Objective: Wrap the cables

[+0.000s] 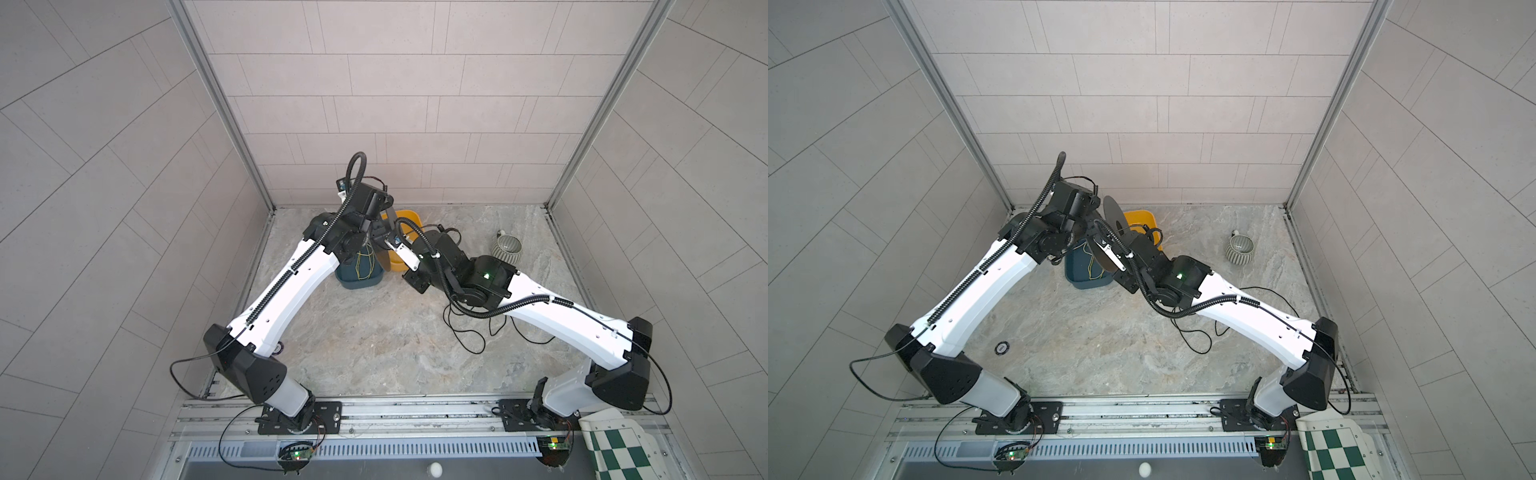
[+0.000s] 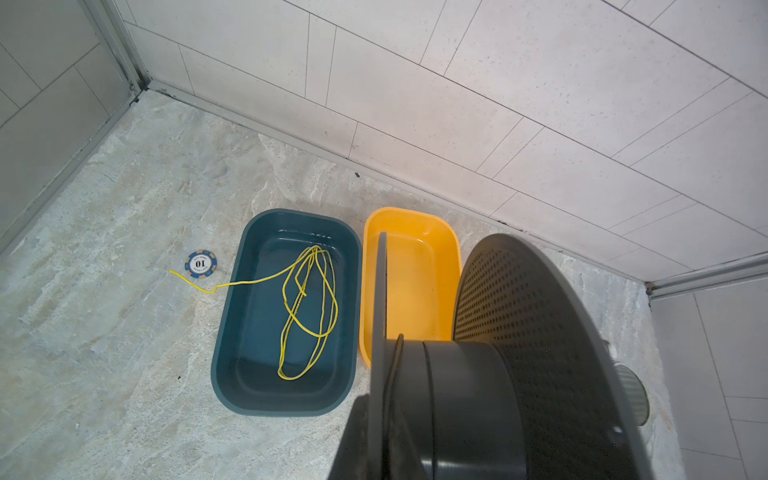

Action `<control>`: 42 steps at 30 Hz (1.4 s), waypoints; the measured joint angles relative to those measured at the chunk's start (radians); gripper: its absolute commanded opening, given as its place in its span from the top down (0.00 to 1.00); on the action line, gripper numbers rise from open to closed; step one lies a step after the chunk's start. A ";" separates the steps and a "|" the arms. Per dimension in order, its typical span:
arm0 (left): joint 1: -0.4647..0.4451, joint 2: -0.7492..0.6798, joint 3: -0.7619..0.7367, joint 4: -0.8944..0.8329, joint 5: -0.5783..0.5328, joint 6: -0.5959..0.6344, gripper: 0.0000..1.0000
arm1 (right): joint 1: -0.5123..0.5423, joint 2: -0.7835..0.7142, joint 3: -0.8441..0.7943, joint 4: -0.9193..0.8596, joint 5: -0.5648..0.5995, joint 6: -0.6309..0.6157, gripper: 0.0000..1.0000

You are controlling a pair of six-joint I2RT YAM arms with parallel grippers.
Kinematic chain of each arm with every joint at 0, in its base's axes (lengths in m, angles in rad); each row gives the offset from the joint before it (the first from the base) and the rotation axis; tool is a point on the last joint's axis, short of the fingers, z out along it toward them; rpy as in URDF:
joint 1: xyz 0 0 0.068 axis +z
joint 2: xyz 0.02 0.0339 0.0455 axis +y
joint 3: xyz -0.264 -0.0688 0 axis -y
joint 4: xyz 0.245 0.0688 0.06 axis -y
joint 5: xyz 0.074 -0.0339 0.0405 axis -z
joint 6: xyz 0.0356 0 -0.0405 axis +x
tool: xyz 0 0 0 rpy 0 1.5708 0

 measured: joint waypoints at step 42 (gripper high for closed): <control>0.006 0.004 0.003 -0.119 0.234 0.203 1.00 | -0.128 -0.033 -0.240 0.582 -0.046 0.010 0.78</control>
